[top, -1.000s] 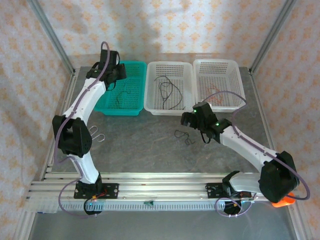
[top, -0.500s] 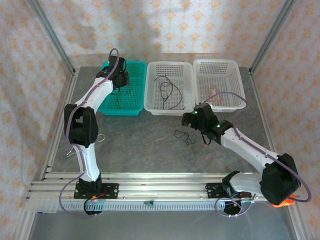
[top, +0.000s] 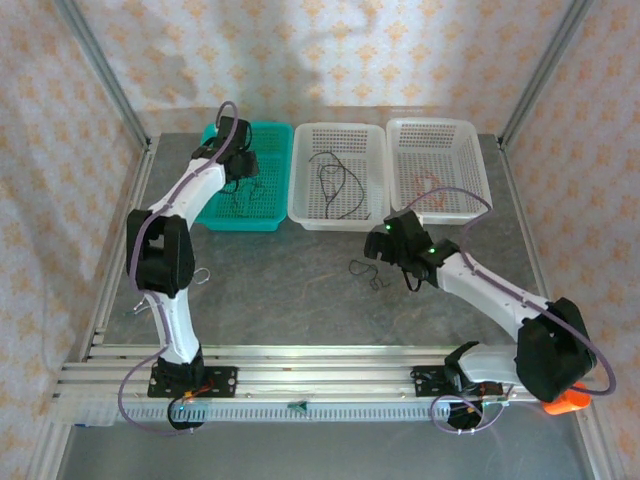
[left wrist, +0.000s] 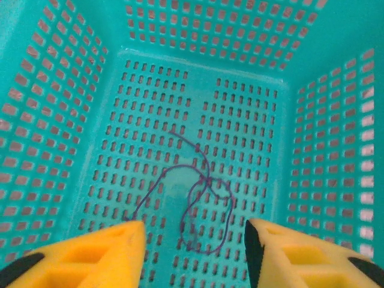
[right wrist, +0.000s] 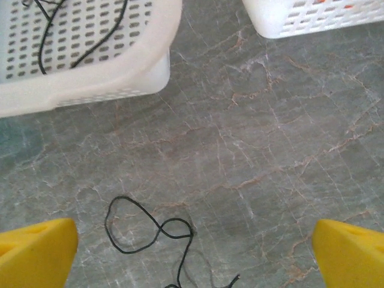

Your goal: Untangle the cables

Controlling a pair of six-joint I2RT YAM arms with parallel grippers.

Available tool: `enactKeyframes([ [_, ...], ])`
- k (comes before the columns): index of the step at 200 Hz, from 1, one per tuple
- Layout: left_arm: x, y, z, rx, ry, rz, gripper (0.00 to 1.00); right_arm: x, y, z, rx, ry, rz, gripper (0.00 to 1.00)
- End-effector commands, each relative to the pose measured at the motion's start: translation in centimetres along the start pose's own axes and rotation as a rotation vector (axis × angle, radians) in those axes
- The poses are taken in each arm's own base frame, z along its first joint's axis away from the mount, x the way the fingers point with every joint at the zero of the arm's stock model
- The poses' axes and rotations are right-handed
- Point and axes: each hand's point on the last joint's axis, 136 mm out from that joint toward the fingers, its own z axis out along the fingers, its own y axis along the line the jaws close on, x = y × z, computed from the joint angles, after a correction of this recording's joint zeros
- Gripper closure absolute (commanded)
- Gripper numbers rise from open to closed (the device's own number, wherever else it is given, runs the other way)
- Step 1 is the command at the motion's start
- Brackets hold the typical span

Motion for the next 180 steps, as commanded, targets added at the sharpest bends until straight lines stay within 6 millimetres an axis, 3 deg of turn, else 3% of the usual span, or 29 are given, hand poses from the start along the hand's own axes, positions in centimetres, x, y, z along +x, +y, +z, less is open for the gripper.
enactKeyframes([
  [1,-2.6,-0.2,-4.1,0.032,-0.096,-0.012,0.41,-0.3,-0.6,-0.1,0.053,0.0,0.004,0.01],
  [33,-2.5,-1.6,-6.8,0.071,-0.133,0.013,0.36,0.0,-0.2,0.2,0.058,0.048,0.006,0.09],
  [54,-1.3,-3.2,-8.9,0.096,-0.147,0.039,0.34,0.2,0.0,0.4,0.07,0.073,0.001,0.14],
  [86,1.8,-5.8,-11.7,0.157,-0.162,0.074,0.33,0.4,0.2,0.8,0.094,0.112,0.014,0.18],
  [115,4.6,-8.4,-14.0,0.236,-0.172,0.103,0.32,0.7,0.7,1.6,0.106,0.135,0.019,0.28],
  [156,8.0,-11.0,-16.9,0.395,-0.199,0.086,0.32,3.1,2.0,2.3,0.098,0.223,-0.042,0.4],
  [180,9.4,-12.4,-18.2,0.481,-0.214,0.084,0.31,5.2,1.7,2.2,0.081,0.287,-0.116,0.48],
])
